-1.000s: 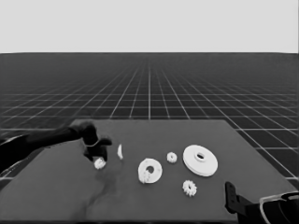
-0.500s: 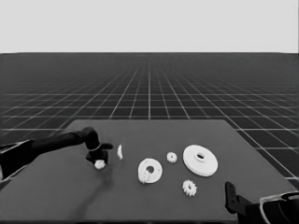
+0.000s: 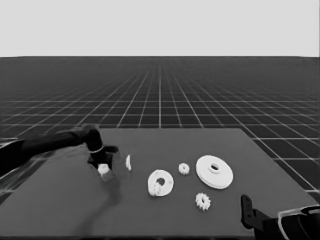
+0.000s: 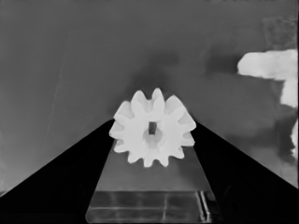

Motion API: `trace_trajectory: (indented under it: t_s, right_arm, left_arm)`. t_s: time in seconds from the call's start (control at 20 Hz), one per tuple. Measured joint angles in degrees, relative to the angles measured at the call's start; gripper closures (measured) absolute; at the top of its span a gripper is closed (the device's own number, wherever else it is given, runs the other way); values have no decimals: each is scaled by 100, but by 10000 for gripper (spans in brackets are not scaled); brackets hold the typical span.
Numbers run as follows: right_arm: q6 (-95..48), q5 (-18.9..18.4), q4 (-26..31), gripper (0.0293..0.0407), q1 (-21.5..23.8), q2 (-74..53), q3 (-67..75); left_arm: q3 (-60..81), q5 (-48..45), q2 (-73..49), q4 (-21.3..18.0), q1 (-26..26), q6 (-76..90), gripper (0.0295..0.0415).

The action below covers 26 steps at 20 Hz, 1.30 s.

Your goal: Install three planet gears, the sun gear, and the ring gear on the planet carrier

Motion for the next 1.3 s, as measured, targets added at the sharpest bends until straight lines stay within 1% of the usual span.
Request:
trace_trajectory:
  t_s: [0.05,0.15,0.4,0.45,0.5,0.55,0.6,0.7,0.9,0.95,1.0,1.05,1.3]
  right_arm:
    - [0,0,0,315,0,0,0]
    - [0,0,0,315,0,0,0]
    - [0,0,0,315,0,0,0]
    - [0,0,0,315,0,0,0]
    - [0,0,0,315,0,0,0]
    - [0,0,0,315,0,0,0]
    - [0,0,0,315,0,0,0]
    - [0,0,0,315,0,0,0]
    - [0,0,0,315,0,0,0]
    - [0,0,0,315,0,0,0]
    - [0,0,0,315,0,0,0]
    - [0,0,0,315,0,0,0]
    - [0,0,0,315,0,0,0]
  left_arm:
    - [79,107,-37,-124,-180,-26,398]
    - [126,205,-59,-246,-341,-40,398]
    - [136,252,-64,-307,-411,-41,398]
    - [259,453,673,-162,-425,-1439,398]
    - [-6,551,1840,-140,-433,-2048,398]
    - [-548,566,2640,-152,-436,-2140,398]
    - [-1024,557,3125,-164,-437,-2079,398]
    - [-1593,537,3579,-179,-437,-1937,398]
    - [-1912,524,3788,-187,-435,-1837,398]
    - [-2133,378,3864,124,-126,-1714,398]
    - [-2317,275,3925,299,106,-1615,398]
    - [-2452,207,3971,395,232,-1543,398]
    - [-2654,106,4040,515,374,-1438,398]
